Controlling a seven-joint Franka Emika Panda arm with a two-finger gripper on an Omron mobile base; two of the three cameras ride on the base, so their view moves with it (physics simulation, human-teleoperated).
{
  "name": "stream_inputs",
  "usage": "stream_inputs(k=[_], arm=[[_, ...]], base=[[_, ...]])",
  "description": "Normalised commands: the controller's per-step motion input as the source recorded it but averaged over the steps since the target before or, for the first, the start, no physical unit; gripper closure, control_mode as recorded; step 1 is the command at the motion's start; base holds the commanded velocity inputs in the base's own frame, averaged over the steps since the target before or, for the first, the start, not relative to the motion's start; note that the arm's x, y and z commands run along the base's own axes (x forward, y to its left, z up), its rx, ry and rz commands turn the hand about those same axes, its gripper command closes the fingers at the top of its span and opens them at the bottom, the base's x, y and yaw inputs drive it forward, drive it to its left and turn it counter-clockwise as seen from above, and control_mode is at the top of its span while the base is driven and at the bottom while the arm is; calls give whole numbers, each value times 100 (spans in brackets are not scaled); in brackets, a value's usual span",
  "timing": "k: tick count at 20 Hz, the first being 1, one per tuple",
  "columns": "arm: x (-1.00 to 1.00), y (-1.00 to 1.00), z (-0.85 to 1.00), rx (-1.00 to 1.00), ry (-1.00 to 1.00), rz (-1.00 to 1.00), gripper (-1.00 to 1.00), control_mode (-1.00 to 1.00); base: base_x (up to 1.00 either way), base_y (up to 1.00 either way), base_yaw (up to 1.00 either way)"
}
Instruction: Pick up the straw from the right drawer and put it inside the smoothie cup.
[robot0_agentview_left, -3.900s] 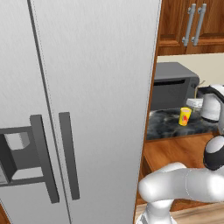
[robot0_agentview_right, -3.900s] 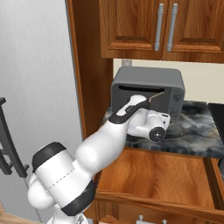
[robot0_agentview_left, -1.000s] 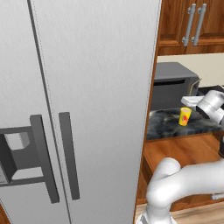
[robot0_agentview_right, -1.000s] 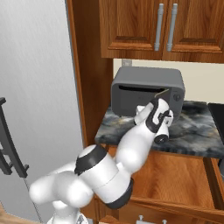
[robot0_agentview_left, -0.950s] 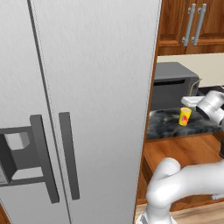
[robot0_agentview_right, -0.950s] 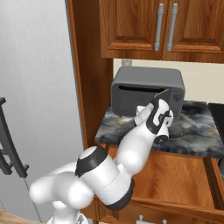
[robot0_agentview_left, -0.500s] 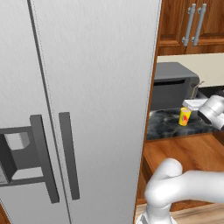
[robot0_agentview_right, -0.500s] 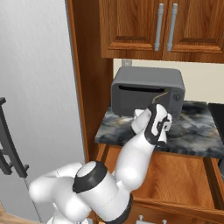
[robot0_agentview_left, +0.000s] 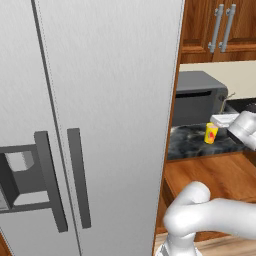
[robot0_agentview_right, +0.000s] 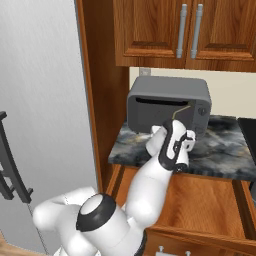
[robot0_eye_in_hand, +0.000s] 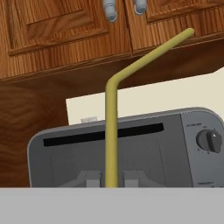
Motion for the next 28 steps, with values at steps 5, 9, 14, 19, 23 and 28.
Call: stream_inputs(k=[5, 9, 14, 19, 23, 28], arm=[[12, 18, 0, 0, 5, 0, 100, -100], [13, 14, 0, 0, 4, 0, 100, -100], [4, 1, -1, 0, 1, 0, 100, -100], [1, 0, -11, 0, 1, 0, 100, -100], [4, 0, -18, 0, 2, 0, 100, -100], [9, 0, -18, 0, 5, 0, 100, -100]], base=[[0, 0, 0], [0, 0, 0], [0, 0, 0], [0, 0, 0], [0, 0, 0], [0, 0, 0]])
